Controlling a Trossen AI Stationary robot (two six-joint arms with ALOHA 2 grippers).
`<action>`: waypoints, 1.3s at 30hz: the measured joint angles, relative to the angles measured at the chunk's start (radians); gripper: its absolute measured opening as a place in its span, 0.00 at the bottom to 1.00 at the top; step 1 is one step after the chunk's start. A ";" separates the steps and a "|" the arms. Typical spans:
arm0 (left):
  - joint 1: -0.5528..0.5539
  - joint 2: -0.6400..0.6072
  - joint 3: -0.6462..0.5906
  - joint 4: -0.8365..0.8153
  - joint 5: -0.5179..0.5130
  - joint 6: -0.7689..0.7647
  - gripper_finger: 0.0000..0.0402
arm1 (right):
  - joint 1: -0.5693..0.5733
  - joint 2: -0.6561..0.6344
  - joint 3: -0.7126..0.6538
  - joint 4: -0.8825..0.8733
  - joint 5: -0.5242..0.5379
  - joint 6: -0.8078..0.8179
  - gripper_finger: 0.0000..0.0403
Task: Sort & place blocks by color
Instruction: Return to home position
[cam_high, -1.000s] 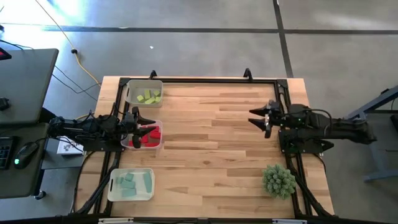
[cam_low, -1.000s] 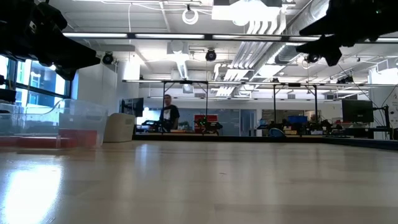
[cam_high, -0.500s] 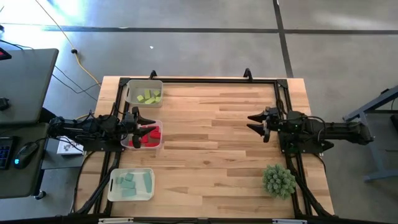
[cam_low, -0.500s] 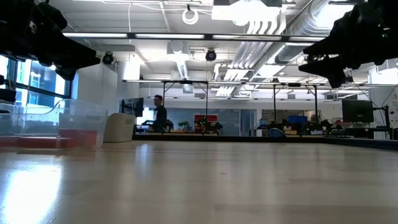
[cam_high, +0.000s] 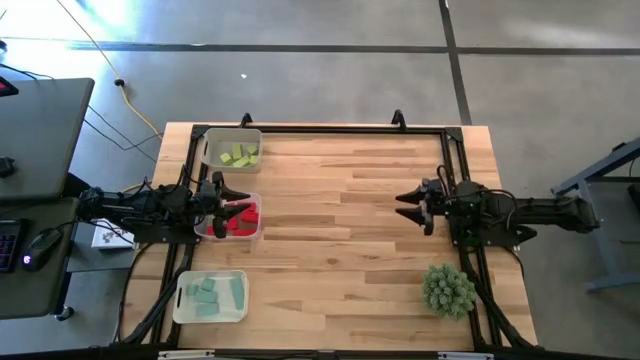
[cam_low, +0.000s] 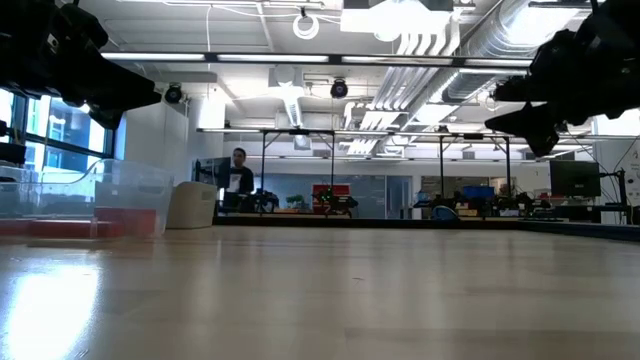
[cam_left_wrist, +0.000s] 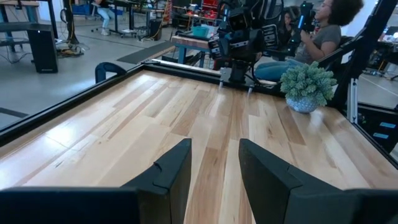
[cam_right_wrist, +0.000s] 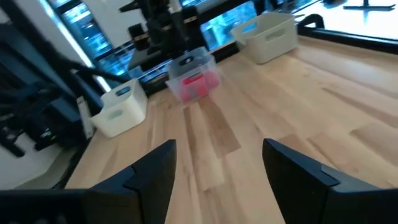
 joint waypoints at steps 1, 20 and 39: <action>0.000 0.000 0.000 0.000 0.000 0.000 0.30 | 0.000 0.000 0.000 -0.001 -0.012 -0.006 0.56; 0.000 0.000 0.000 0.000 0.000 0.000 0.30 | 0.000 0.001 -0.056 0.075 -0.069 0.002 0.56; 0.000 0.000 0.000 0.000 0.000 0.000 0.30 | 0.000 0.001 -0.056 0.074 -0.069 0.027 0.56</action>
